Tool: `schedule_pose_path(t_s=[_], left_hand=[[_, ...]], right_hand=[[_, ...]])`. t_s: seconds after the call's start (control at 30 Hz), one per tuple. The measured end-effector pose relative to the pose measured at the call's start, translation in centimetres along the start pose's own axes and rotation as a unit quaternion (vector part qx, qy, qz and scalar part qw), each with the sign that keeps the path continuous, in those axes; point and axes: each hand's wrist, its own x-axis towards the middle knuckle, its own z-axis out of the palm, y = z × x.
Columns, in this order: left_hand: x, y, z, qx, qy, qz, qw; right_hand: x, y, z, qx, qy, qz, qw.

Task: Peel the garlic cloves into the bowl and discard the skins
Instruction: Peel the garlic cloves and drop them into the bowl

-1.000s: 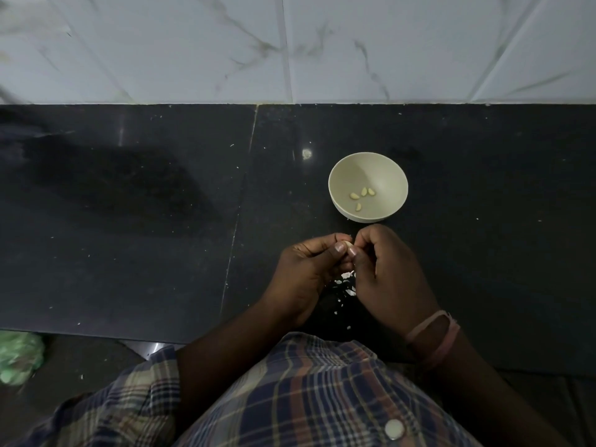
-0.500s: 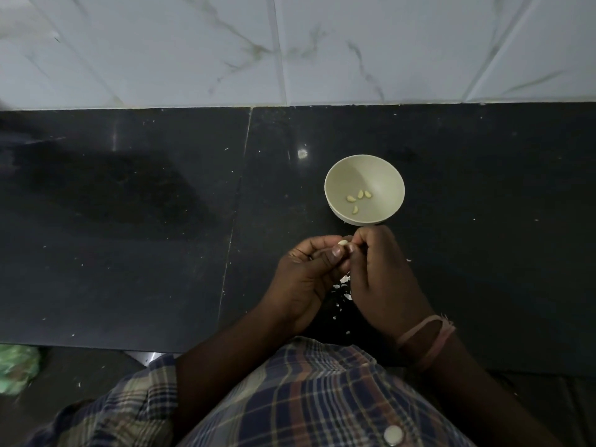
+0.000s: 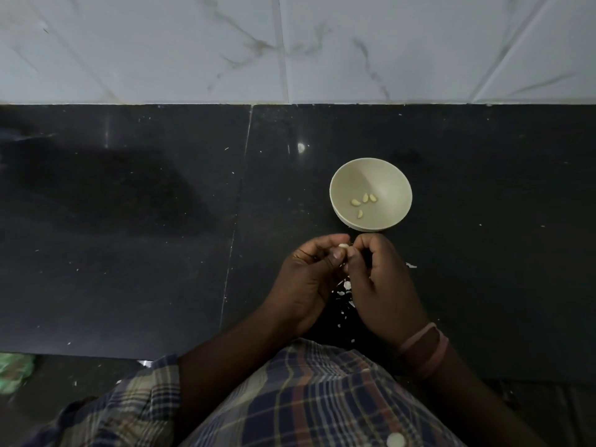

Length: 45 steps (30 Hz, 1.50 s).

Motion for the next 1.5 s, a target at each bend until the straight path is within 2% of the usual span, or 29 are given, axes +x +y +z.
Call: schedule_pose_path(t_s=[0.1, 0.3, 0.57, 0.67, 0.77, 0.9, 1.1, 1.23, 1.37, 1.5], left_hand=[[0.3, 0.2, -0.4, 0.025, 0.017, 0.017, 0.999], [0.5, 0.6, -0.9, 0.089, 0.034, 0.052, 0.994], [0.3, 0.3, -0.4, 0.042, 0.037, 0.036, 0.998], [0.0, 0.3, -0.1, -0.011, 0.031, 0.02, 0.999], [-0.4, 0.0, 0.0, -0.054, 0.029, -0.002, 0.998], [-0.9, -0.6, 0.0, -0.068, 0.044, -0.008, 0.997], [-1.4, -0.6, 0.0, -0.059, 0.042, -0.002, 0.997], [-1.7, -0.9, 0.2, -0.057, 0.027, 0.005, 0.998], [-1.9, -1.0, 0.5, -0.043, 0.02, 0.008, 0.999], [-1.8, -0.9, 0.3, 0.033, 0.035, 0.029, 0.998]], right_hand=[[0.3, 0.0, 0.5, 0.018, -0.01, 0.026, 0.999], [0.8, -0.6, 0.5, 0.131, -0.041, 0.121, 0.983], [1.5, -1.2, -1.0, 0.27, -0.014, 0.145, 0.952], [1.2, -0.9, -1.5, 0.284, 0.037, 0.141, 0.948], [0.4, 0.0, -1.7, 0.245, 0.078, 0.119, 0.959], [-0.8, 0.9, -1.7, 0.149, 0.05, 0.095, 0.983], [-1.6, 0.6, -2.0, 0.006, 0.065, 0.009, 0.998], [-1.3, -0.6, -2.4, 0.008, 0.075, -0.033, 0.997], [-1.1, -0.8, -2.3, 0.014, 0.061, -0.018, 0.998], [-0.9, -0.6, -2.3, 0.003, 0.042, -0.016, 0.999]])
